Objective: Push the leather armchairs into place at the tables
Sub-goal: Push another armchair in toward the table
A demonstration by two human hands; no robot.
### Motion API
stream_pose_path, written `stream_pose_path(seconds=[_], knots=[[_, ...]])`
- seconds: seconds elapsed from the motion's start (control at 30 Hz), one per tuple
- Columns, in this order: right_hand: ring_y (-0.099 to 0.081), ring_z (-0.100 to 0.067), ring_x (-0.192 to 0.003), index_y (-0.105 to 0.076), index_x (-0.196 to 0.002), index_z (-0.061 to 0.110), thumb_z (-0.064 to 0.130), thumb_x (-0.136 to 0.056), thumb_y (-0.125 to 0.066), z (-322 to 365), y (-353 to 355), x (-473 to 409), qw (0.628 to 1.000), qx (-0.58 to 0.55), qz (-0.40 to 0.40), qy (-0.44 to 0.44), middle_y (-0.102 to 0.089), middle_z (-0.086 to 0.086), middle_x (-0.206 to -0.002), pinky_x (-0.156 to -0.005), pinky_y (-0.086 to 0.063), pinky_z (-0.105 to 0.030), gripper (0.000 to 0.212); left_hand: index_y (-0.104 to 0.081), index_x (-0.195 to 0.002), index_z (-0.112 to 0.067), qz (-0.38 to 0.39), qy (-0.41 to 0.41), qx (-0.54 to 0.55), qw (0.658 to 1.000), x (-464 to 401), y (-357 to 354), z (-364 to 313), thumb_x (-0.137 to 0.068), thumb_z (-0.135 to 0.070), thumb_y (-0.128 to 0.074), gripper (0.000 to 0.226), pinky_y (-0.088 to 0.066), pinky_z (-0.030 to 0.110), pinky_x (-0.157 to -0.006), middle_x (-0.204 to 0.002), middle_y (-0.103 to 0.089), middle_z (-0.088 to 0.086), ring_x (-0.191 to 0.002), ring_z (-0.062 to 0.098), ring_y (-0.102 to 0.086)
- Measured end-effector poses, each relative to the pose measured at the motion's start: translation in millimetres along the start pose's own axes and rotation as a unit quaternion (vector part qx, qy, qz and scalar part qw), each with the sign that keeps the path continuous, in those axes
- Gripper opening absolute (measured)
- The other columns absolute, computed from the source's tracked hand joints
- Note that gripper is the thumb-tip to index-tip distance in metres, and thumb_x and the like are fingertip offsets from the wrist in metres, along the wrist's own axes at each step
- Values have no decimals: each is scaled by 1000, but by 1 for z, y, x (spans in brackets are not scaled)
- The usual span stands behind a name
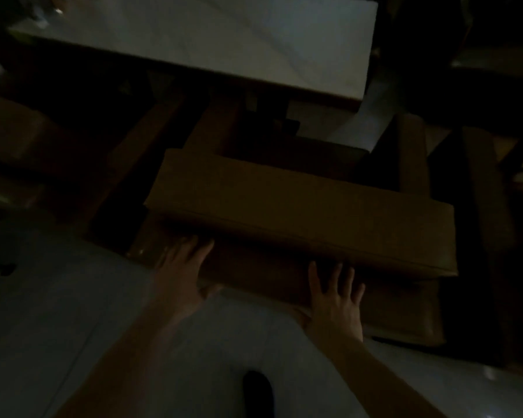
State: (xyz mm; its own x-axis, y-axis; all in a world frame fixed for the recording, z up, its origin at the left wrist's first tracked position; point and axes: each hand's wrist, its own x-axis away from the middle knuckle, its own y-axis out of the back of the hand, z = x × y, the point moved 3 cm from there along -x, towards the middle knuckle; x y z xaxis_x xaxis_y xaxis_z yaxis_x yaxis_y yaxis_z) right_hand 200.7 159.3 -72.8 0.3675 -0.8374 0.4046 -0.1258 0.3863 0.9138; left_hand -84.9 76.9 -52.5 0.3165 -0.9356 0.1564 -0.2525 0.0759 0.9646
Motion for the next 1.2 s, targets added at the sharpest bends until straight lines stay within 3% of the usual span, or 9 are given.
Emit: stream_pose_path(seconds=[0.1,0.17,0.37,0.57,0.73,0.83,1.0,1.07,1.2], knots=[[2,-53,-148,7,-158,26,71,-91,-42,4,-10,0,999,-13,-51,-15,-2,-32,-161,-117,-8,-69,95,-14,-154,-38,17,-43,-21,999,-18,-16,10,-75,-72,-52,95,-12,52,-118,-163,-13,1,-150,27,-8],[-7,-52,-148,-5,-159,27,68,-91,-46,3,-15,2,996,-20,-82,-24,-15,-31,-160,-117,-14,-69,90,-9,-154,-40,12,-49,-21,999,-19,-29,16,-79,-70,-58,94,-11,52,-119,-164,-10,1,-150,26,-3],[0,-47,-150,-3,-159,28,67,-95,-33,20,-26,15,990,-46,-113,-65,-9,-26,-163,-120,-7,-64,80,-16,-154,-41,-13,-65,-24,997,-15,-24,22,-85,-66,-55,83,-21,48,-116,-162,-17,-3,-148,24,-6],[7,-45,-150,1,-159,30,68,-96,-29,49,-38,39,989,-62,-101,-90,-2,-24,-164,-121,-4,-63,79,-27,-152,-37,-7,-87,-32,996,3,-24,48,-83,-60,-61,81,-30,53,-113,-159,-29,2,-147,29,-16],[16,-44,-149,10,-157,33,70,-95,-26,68,-45,49,990,-65,-77,-94,9,-23,-164,-120,3,-62,81,-40,-148,-29,-28,-116,-36,992,12,-21,65,-78,-52,-72,80,-40,59,-101,-152,-41,7,-140,36,-30],[17,-44,-148,8,-157,33,69,-93,-27,70,-44,45,991,-66,-70,-96,9,-24,-164,-119,4,-63,81,-39,-149,-29,-18,-114,-39,993,7,-24,68,-77,-50,-73,82,-35,61,-107,-153,-41,8,-141,38,-30],[17,-44,-148,6,-157,34,72,-89,-19,66,-39,27,989,-73,-80,-97,8,-23,-164,-119,4,-63,82,-42,-147,-28,-33,-122,-59,990,-11,-19,64,-77,-51,-73,80,-43,61,-97,-150,-45,8,-137,39,-35],[15,-45,-148,6,-157,35,73,-87,-17,63,-35,13,989,-79,-85,-96,7,-24,-164,-119,4,-64,83,-37,-149,-31,-27,-116,-67,991,-26,-15,60,-80,-55,-69,80,-40,60,-101,-153,-40,6,-140,37,-30],[16,-44,-149,6,-157,36,69,-91,-30,46,-24,-8,988,-85,-86,-98,8,-23,-164,-120,1,-65,82,-32,-150,-34,-16,-111,-67,991,-49,-10,44,-81,-61,-65,82,-42,59,-98,-154,-37,5,-141,34,-28]])
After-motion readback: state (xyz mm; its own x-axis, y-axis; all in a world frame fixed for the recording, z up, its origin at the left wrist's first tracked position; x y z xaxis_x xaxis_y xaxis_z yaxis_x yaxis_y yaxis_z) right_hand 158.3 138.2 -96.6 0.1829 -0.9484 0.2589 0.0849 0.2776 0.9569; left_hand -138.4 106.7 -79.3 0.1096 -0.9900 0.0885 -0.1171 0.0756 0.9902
